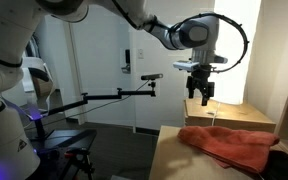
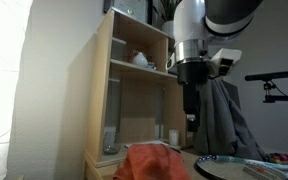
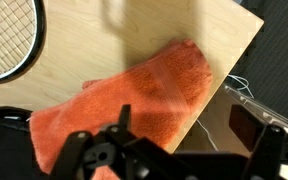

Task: Use the orange towel to wipe the counter

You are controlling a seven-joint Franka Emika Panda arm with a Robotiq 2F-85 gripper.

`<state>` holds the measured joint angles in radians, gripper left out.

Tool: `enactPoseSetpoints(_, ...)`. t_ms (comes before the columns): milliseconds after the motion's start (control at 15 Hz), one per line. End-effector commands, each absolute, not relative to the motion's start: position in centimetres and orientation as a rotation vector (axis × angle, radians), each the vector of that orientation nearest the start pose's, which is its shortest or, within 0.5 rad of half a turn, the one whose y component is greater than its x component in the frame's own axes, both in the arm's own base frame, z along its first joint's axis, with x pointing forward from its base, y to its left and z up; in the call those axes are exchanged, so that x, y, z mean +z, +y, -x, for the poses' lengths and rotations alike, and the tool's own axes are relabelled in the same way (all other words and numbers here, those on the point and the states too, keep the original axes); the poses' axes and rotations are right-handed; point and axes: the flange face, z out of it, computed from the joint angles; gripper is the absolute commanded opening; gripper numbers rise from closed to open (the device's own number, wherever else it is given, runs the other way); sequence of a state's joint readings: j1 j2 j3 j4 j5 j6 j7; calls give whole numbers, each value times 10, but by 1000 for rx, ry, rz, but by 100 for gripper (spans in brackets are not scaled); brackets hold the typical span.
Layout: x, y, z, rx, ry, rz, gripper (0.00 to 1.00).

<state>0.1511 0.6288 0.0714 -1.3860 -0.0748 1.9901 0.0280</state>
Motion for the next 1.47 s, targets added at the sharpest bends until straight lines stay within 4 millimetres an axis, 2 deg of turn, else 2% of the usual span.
enactPoseSetpoints(0,328,142,-720,52,-290,3201,100)
enactPoseSetpoints(467,301,142,-730,135,-409,3264,100)
enactPoseSetpoints(667,298,146,-734,168,-290,3231,100)
enactPoseSetpoints(1067,303,133,-752,89,120,3158,100)
enactPoseSetpoints(1400,301,131,-751,81,91,3158,100)
